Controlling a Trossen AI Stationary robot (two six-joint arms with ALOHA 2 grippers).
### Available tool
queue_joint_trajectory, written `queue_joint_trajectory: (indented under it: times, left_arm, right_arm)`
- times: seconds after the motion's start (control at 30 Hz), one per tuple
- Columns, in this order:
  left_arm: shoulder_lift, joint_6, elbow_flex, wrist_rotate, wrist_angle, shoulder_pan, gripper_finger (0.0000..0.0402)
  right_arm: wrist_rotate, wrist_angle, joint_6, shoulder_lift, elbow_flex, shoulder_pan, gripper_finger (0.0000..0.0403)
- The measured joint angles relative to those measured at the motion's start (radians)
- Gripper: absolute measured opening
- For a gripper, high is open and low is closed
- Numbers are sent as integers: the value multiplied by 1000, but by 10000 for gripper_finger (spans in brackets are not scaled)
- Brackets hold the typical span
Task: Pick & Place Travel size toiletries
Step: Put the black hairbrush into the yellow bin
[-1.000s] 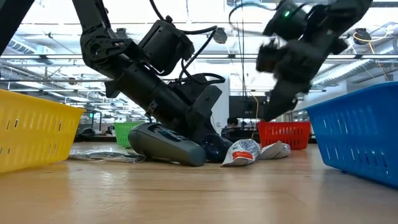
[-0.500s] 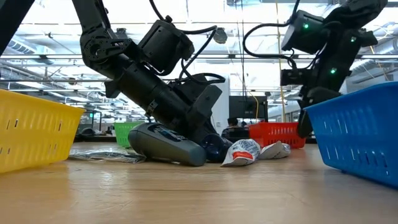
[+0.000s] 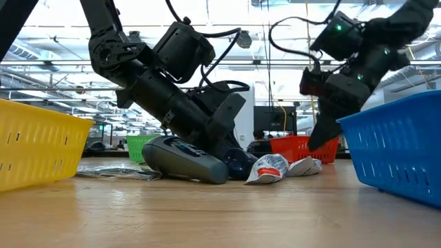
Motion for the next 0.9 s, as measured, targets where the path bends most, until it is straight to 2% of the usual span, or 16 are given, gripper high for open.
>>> queue_joint_trajectory:
  times: [0.13, 0.33, 0.5, 0.77, 0.9]
  left_arm:
    - [-1, 21, 0, 8, -3, 11, 2]
    - [-2, 65, 0, 18, 12, 30, 3]
    - [-2, 80, 1, 25, 7, 34, 4]
    - [0, 122, 0, 22, 38, 44, 3]
    - [36, 141, 1, 23, 113, 54, 2]
  right_arm:
    - [-24, 150, 122, 102, -19, -2, 167]
    - [-138, 382, 214, 269, -14, -13, 167]
    - [-173, 448, 254, 336, -13, -23, 177]
    - [-222, 467, 285, 352, -14, -30, 244]
    - [-226, 463, 295, 353, -14, -30, 261]
